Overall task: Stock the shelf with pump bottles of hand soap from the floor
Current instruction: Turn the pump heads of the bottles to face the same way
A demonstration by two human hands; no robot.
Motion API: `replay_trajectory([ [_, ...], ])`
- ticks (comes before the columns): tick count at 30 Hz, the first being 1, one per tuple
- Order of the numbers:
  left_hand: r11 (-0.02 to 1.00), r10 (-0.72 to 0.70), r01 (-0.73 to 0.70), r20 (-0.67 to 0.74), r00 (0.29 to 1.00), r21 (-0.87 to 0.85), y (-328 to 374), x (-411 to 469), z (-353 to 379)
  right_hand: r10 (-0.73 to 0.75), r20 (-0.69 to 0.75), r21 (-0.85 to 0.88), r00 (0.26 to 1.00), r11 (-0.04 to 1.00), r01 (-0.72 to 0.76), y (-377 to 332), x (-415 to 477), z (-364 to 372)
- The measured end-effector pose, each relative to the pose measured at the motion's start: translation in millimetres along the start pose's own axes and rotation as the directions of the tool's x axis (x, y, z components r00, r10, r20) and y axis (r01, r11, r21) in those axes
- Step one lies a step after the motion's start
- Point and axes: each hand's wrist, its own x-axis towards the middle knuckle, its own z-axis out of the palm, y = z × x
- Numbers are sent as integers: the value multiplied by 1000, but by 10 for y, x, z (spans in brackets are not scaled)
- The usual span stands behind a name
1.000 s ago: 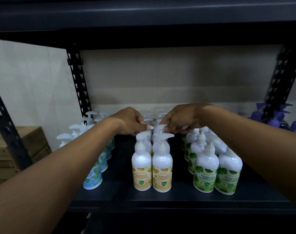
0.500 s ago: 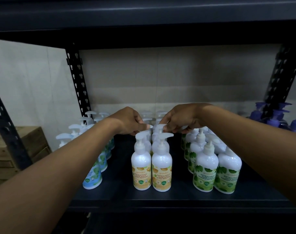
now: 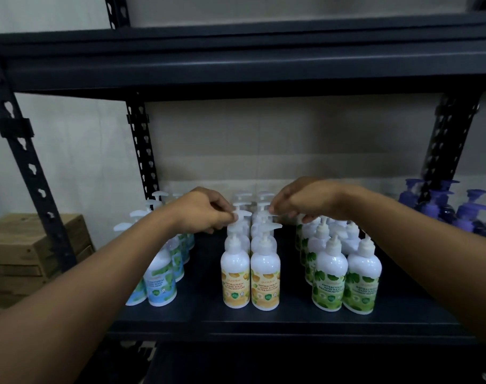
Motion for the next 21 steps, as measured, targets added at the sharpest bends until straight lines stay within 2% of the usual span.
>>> replay_trajectory([
  [3,1000,-19,19,89,996,8,-56,-70,53,-55,-38,-117,998,992,50,60,-80,117],
  [8,999,-7,9,60,998,-49,-137,-72,187,-108,-98,-206,989,975,86,113,-115,271],
  [16,992,-45,65,178,983,-105,-155,-52,173,-115,-120,-219,986,972,87,135,-101,304],
  [21,991,-53,74,191,980,-107,-163,-36,171,-117,-132,-224,984,971,85,143,-91,317],
])
